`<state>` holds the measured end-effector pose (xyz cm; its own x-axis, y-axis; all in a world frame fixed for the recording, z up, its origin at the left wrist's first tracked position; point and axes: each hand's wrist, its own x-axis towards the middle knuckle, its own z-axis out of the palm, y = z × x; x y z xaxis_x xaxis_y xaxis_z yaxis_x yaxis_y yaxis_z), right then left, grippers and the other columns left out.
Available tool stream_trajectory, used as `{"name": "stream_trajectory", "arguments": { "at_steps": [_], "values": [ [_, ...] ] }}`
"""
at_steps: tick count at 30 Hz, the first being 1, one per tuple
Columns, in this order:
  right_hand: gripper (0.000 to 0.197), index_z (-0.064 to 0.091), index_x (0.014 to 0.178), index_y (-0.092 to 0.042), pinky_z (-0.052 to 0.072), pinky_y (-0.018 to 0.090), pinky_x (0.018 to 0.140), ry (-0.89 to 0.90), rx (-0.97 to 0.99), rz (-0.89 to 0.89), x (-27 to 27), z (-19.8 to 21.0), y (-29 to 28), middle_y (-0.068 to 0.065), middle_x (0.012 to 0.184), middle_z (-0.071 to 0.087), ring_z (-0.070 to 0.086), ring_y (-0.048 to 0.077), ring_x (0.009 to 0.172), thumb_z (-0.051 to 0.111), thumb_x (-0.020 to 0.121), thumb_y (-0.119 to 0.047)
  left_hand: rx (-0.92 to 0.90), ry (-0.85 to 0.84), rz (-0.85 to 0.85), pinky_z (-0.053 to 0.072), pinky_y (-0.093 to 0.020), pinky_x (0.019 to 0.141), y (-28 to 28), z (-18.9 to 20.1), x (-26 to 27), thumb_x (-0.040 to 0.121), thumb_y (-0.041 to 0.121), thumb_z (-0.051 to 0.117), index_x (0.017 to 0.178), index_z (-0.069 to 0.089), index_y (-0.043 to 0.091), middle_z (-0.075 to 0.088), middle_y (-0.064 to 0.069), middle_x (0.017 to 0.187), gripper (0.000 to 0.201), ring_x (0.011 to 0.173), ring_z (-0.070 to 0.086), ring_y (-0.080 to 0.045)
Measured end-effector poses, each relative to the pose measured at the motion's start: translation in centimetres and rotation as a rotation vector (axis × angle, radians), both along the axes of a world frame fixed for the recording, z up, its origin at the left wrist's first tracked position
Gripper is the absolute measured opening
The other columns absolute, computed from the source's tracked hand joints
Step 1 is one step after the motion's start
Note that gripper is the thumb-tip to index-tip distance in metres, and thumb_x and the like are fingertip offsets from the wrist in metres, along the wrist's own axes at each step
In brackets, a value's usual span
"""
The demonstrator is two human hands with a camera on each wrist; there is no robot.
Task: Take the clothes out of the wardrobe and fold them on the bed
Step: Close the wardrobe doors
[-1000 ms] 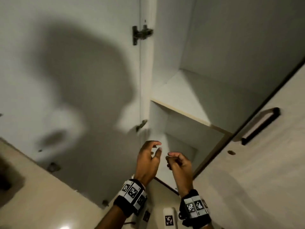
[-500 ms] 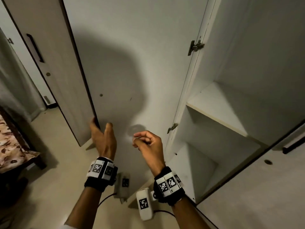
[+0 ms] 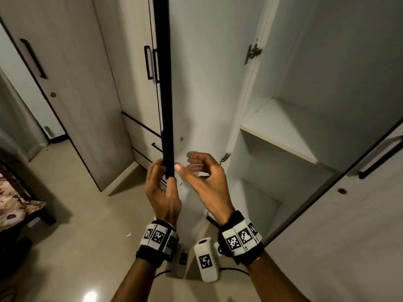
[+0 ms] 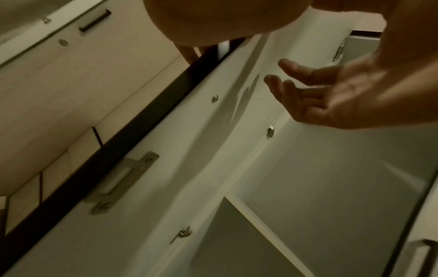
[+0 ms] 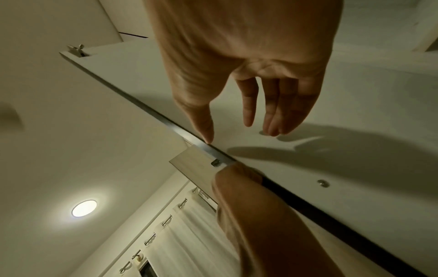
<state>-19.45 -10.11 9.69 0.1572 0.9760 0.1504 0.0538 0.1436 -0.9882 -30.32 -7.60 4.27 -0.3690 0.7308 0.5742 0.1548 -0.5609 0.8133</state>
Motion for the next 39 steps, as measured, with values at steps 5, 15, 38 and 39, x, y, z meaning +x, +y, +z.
{"name": "stream_trajectory", "arguments": {
  "at_steps": [5, 15, 38, 39],
  "values": [
    [0.051, 0.063, 0.114, -0.023, 0.06, 0.032, 0.083, 0.017, 0.098, -0.169, 3.3, -0.1, -2.6, 0.005, 0.11, 0.067, 0.067, 0.021, 0.103, 0.093, 0.075, -0.037, 0.039, -0.01, -0.221, 0.047, -0.037, 0.07, -2.6, -0.2, 3.0, 0.079, 0.006, 0.046, 0.088, 0.062, 0.0, 0.06, -0.011, 0.087, 0.02, 0.079, 0.058, -0.029],
    [0.027, 0.07, 0.108, -0.015, 0.06, 0.045, 0.087, -0.088, 0.146, -0.62, 15.5, -0.6, -8.9, 0.001, 0.1, 0.075, 0.073, 0.022, 0.095, 0.084, 0.087, -0.026, -0.044, 0.155, -0.697, 0.05, -0.032, 0.066, -3.2, 1.4, 15.8, 0.101, 0.024, 0.058, 0.091, 0.069, 0.011, 0.065, 0.0, 0.083, 0.02, 0.078, 0.064, -0.02],
    [0.087, 0.054, 0.13, -0.038, 0.061, 0.045, 0.085, -0.219, 0.038, -1.26, 42.2, -3.7, 0.2, -0.01, 0.128, 0.057, 0.057, 0.003, 0.116, 0.081, 0.059, -0.081, -0.142, 0.196, -1.025, 0.048, -0.018, 0.071, 6.1, 1.7, 43.3, 0.093, 0.016, 0.071, 0.085, 0.066, 0.02, 0.067, 0.008, 0.081, 0.01, 0.077, 0.063, -0.008],
    [0.078, 0.056, 0.123, -0.038, 0.06, 0.041, 0.086, -0.232, 0.064, -1.271, 42.8, -3.5, 0.7, -0.01, 0.123, 0.059, 0.058, 0.0, 0.11, 0.083, 0.061, -0.076, -0.13, 0.193, -1.004, 0.049, -0.017, 0.071, 6.4, 1.7, 44.1, 0.093, 0.015, 0.071, 0.085, 0.065, 0.021, 0.066, 0.008, 0.081, 0.012, 0.076, 0.063, -0.007]
  ]
}}
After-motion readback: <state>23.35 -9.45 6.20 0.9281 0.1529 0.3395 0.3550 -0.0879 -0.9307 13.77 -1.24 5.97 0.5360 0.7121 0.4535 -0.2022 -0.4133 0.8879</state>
